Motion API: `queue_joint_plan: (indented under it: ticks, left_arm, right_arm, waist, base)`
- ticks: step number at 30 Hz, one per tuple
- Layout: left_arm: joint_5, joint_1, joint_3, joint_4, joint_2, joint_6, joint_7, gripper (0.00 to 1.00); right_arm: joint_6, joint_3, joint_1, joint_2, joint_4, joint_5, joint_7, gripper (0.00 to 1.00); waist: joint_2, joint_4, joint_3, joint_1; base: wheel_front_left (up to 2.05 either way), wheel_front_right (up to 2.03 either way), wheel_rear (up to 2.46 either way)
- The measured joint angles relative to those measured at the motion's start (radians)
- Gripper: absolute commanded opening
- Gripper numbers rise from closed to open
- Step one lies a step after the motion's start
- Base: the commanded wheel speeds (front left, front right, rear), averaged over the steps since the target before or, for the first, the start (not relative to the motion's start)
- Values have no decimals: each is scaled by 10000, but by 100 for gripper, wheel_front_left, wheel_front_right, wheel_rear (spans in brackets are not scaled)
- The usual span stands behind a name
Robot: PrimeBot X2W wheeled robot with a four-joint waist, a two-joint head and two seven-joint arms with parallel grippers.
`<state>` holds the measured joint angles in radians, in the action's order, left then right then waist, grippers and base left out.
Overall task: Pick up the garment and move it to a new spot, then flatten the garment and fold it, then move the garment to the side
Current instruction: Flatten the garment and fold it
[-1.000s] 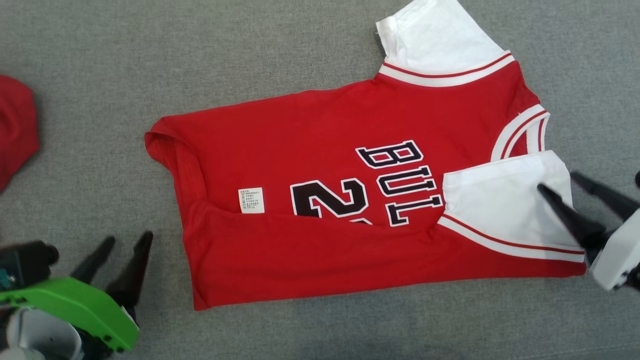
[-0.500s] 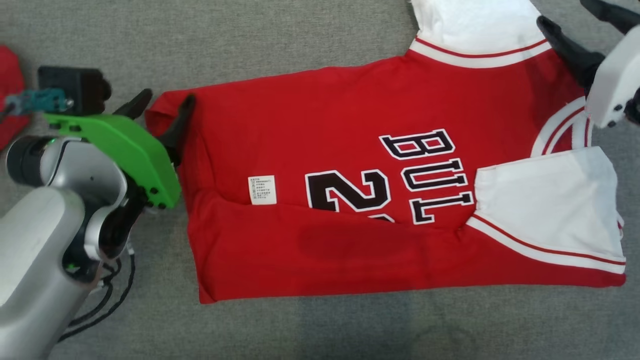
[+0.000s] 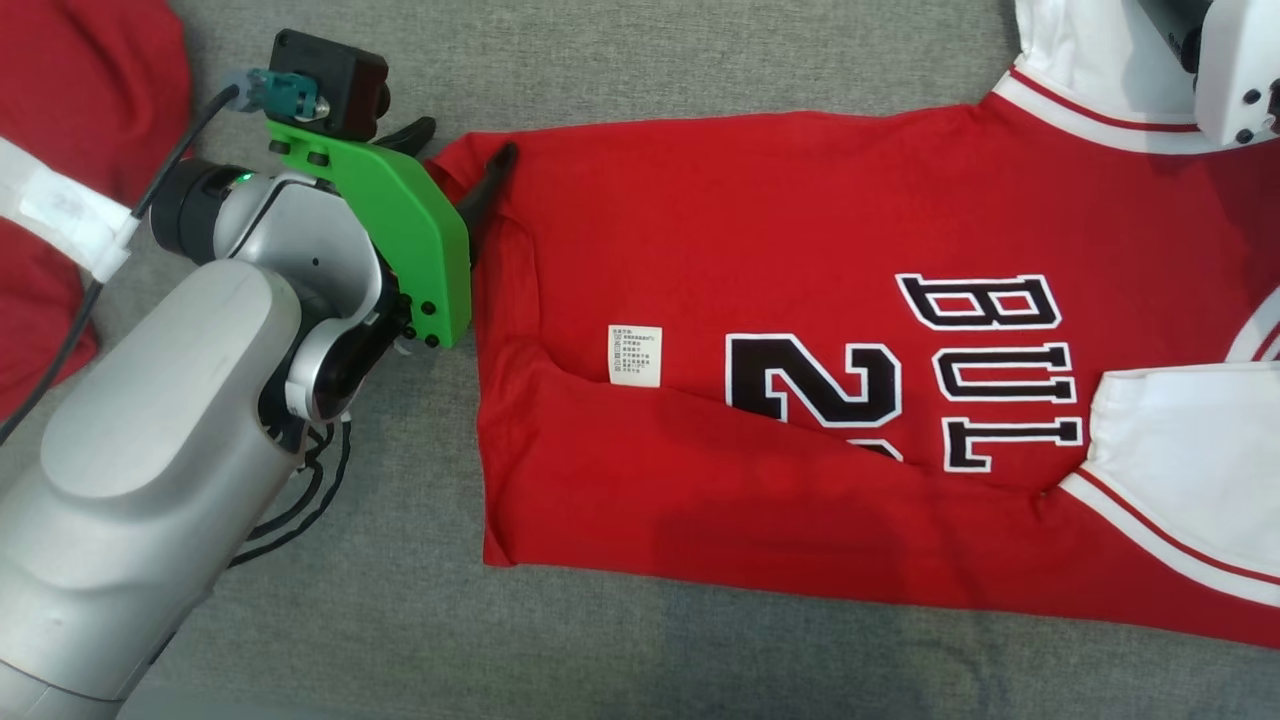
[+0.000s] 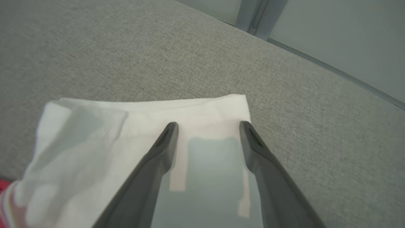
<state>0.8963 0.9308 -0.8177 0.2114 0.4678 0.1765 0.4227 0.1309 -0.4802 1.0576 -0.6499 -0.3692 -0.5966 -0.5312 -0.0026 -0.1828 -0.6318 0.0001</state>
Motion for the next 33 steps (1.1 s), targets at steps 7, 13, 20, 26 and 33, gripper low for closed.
queue_joint_plan:
  ticks: [7, 13, 20, 26, 33]
  left_arm:
    - [27, 348, -150, 566, -251, -405, 88, 100]
    - [263, 438, -222, 593, -228, -742, 309, 100]
    - [550, 294, -376, -130, 178, -1032, 903, 9]
    - [880, 57, -268, -477, 203, -1078, 899, 0]
    - [533, -428, 105, -1127, 573, -884, -253, 0]
  right_arm:
    - [0, -176, 547, -305, -608, -6, -77, 100]
    - [0, -240, 628, -531, -886, -159, -336, 100]
    - [-8, -232, 640, -493, -968, -556, -830, 46]
    - [-6, -351, 637, -242, -648, -1016, -922, 0]
    - [-2, -320, 371, -558, 341, -1524, 566, 0]
  waist:
    - [0, -290, -139, 0]
    - [0, -358, -185, 0]
    - [0, -437, -144, 0]
    - [0, -354, -86, 0]
    - [0, 0, 67, 0]
  base:
    - [0, 0, 0]
    - [0, 0, 0]
    - [0, 0, 0]
    - [0, 0, 0]
    - [0, 0, 0]
